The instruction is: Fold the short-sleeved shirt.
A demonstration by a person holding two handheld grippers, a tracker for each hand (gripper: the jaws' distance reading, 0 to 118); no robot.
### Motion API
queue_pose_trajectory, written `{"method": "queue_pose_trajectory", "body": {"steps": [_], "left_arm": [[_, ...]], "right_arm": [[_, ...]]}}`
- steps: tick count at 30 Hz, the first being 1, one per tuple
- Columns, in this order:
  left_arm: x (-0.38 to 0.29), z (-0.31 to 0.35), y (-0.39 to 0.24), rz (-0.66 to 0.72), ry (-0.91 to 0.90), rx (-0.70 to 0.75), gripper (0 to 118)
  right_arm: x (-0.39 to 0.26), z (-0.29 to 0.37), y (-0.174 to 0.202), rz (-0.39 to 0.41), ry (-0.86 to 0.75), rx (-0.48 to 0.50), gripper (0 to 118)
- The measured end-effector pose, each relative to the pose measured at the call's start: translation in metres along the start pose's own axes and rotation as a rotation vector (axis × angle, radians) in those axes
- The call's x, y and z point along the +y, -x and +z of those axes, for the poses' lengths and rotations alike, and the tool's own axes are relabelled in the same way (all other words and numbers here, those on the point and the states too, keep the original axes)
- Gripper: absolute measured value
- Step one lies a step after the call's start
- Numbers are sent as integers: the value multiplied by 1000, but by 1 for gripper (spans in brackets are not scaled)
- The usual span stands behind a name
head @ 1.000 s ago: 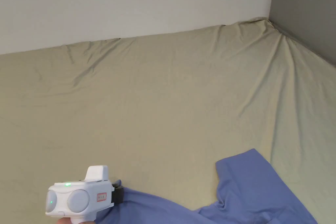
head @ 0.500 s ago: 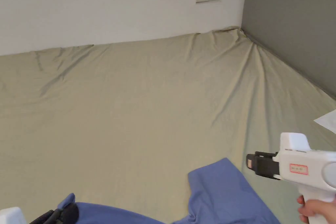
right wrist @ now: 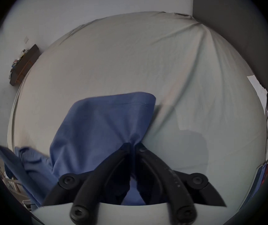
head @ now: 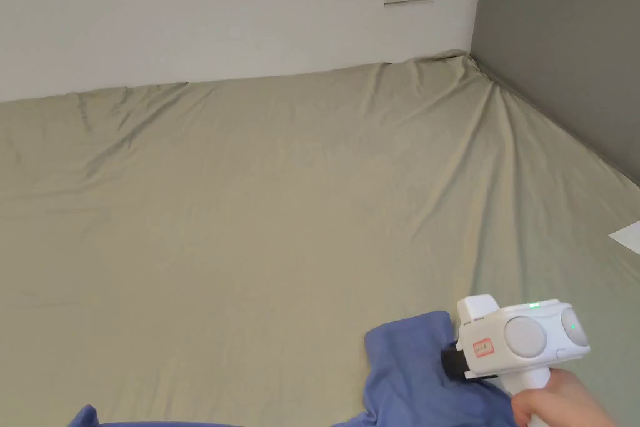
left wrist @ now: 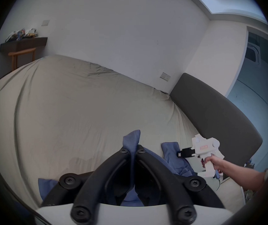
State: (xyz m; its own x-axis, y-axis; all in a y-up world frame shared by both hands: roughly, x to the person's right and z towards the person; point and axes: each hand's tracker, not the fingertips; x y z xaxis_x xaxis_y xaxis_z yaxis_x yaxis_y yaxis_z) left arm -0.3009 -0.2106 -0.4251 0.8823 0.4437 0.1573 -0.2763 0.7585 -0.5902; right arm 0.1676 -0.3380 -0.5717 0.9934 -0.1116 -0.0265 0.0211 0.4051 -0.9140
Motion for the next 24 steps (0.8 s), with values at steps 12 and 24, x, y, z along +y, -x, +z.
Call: {"method": "queue_pose_trajectory", "body": {"steps": [12, 24], "left_arm": [[50, 94, 37, 70, -236, 112, 3], [114, 173, 56, 41, -455, 287, 3]], "right_arm": [[-26, 213, -24, -100, -694, -26, 3], [4, 330, -86, -291, -968, -246, 3]]}}
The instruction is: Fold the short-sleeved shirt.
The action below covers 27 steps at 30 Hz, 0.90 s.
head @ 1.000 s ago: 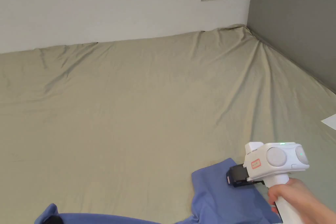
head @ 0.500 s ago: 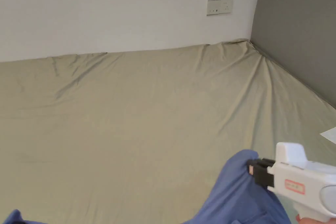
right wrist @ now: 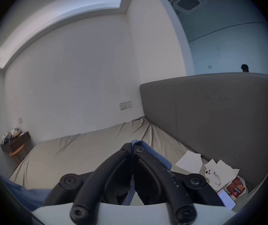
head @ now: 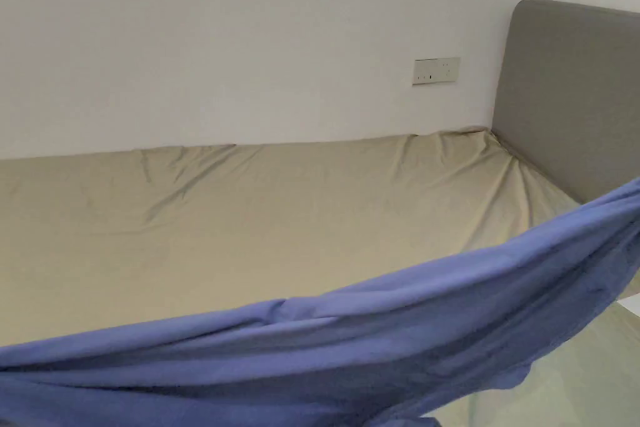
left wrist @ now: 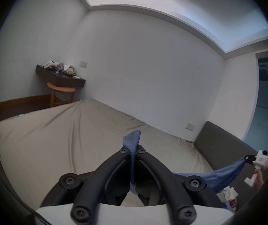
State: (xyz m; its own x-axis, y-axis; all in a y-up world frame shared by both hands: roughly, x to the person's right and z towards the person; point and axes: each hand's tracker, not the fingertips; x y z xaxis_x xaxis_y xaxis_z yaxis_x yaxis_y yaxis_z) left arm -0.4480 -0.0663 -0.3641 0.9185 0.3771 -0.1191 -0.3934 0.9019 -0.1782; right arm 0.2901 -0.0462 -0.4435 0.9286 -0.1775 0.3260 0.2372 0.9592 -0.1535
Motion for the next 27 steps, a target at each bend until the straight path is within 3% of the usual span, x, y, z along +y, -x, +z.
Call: {"method": "queue_pose_trajectory", "body": {"steps": [4, 6, 8, 11, 13, 15, 18, 22, 27], "left_arm": [[23, -32, 14, 58, -4, -28, 3], [32, -56, 15, 79, 18, -31, 3], [38, -83, 6, 57, 30, -32, 3], [51, -128, -19, -42, 60, -48, 3], [62, -160, -39, -142, 52, -49, 3], [74, -188, -54, -148, 58, -39, 2], [92, -229, -68, -180, 36, -35, 2], [111, -270, -83, -171, 23, -38, 1], [124, -300, -97, -202, -8, -9, 1]], "right_arm": [[20, -27, -6, 3, -4, -44, 3], [27, -46, -10, -65, 16, -24, 3], [32, -63, 1, -99, 25, -30, 3], [43, -101, 18, -44, 63, -52, 3], [55, -119, 32, -84, 56, -46, 3], [66, -134, 40, -125, 26, -50, 3], [90, -151, 57, -126, 12, -51, 3], [126, -185, 54, -169, -23, -68, 3], [147, -176, 79, -166, -71, -58, 3]]}}
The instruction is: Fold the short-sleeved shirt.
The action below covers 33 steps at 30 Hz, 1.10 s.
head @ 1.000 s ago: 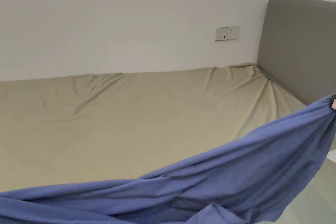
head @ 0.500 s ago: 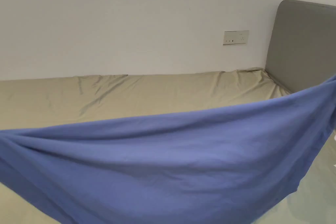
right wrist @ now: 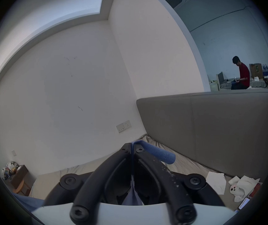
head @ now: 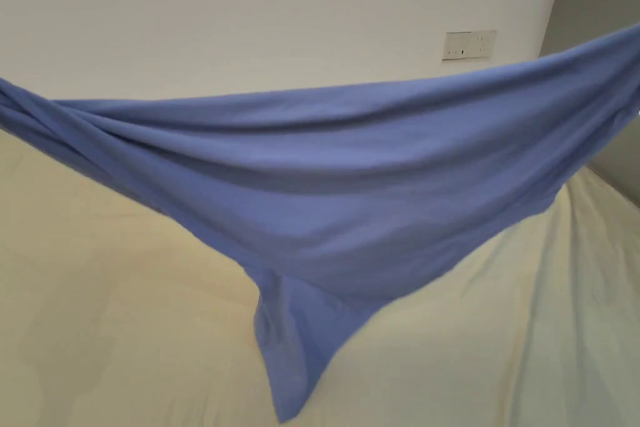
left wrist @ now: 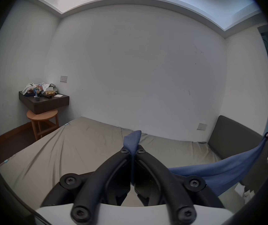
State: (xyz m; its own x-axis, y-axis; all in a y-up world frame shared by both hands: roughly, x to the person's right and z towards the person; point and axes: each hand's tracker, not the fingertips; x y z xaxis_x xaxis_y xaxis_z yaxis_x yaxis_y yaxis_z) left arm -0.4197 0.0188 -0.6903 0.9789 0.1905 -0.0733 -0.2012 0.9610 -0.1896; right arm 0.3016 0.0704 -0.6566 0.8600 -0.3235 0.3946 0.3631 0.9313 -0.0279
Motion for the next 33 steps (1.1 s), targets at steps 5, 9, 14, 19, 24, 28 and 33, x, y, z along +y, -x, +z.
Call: {"method": "queue_pose_trajectory", "body": {"steps": [5, 9, 14, 19, 24, 28, 33], "left_arm": [[-24, 17, -11, -27, -29, -52, 1], [-64, 37, 6, 22, 21, -97, 1], [-118, 91, 45, 15, 37, -82, 1], [-178, 165, 88, 68, 158, -57, 1], [-246, 229, 109, 50, 308, -1, 1], [-297, 269, 116, 38, 440, 15, 1], [-348, 294, 136, 110, 549, 72, 1]], "right_arm": [[-15, 26, 3, 46, -14, 50, 3], [-59, 42, -20, 117, 87, 85, 3], [-133, 89, -67, 167, 236, 127, 3], [-219, 160, -124, 168, 409, 129, 3], [-287, 223, -181, 150, 571, 18, 3], [-316, 272, -216, 161, 627, -57, 3], [-349, 310, -229, 291, 722, -134, 3]]}}
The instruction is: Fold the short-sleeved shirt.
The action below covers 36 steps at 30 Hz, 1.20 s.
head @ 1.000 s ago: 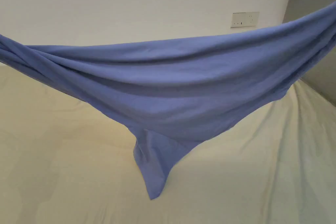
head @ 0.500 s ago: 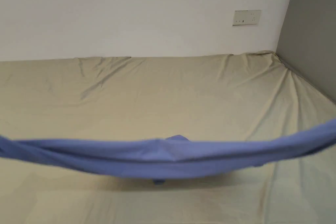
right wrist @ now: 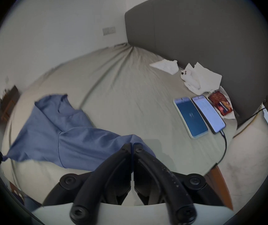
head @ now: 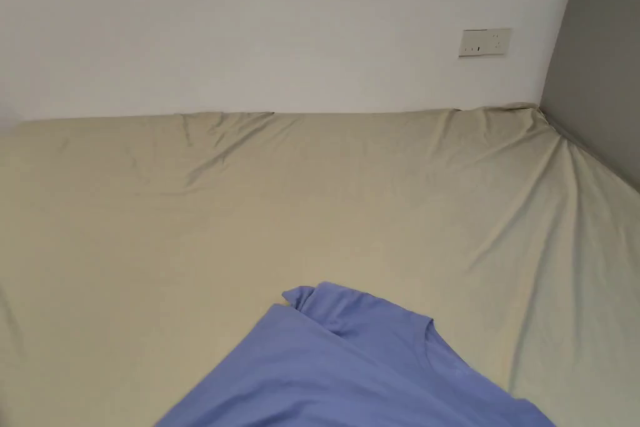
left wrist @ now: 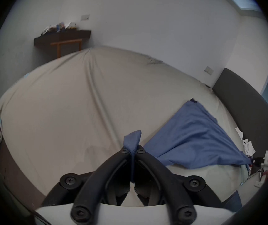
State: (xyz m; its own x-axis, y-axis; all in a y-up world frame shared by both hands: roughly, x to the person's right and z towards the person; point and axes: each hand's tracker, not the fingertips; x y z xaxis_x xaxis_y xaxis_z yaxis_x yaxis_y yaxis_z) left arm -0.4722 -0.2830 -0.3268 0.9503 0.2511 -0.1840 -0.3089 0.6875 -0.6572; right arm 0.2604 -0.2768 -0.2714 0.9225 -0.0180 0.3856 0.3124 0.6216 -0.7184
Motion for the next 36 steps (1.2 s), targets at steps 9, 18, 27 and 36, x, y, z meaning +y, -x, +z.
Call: {"method": "queue_pose_trajectory", "body": {"steps": [9, 18, 27, 36], "left_arm": [[-23, -38, 26, 36, 133, 76, 1], [-32, -30, 45, 106, 80, 125, 112], [15, 136, -12, 165, -519, -237, 118], [-2, 137, -37, 147, -425, -304, 0]], "right_arm": [[-34, -32, 4, 108, 122, -34, 3], [-20, -19, -6, 76, 107, -43, 113], [38, 124, 12, -43, -453, 180, 118], [24, 103, -14, -83, -455, 239, 1]]}}
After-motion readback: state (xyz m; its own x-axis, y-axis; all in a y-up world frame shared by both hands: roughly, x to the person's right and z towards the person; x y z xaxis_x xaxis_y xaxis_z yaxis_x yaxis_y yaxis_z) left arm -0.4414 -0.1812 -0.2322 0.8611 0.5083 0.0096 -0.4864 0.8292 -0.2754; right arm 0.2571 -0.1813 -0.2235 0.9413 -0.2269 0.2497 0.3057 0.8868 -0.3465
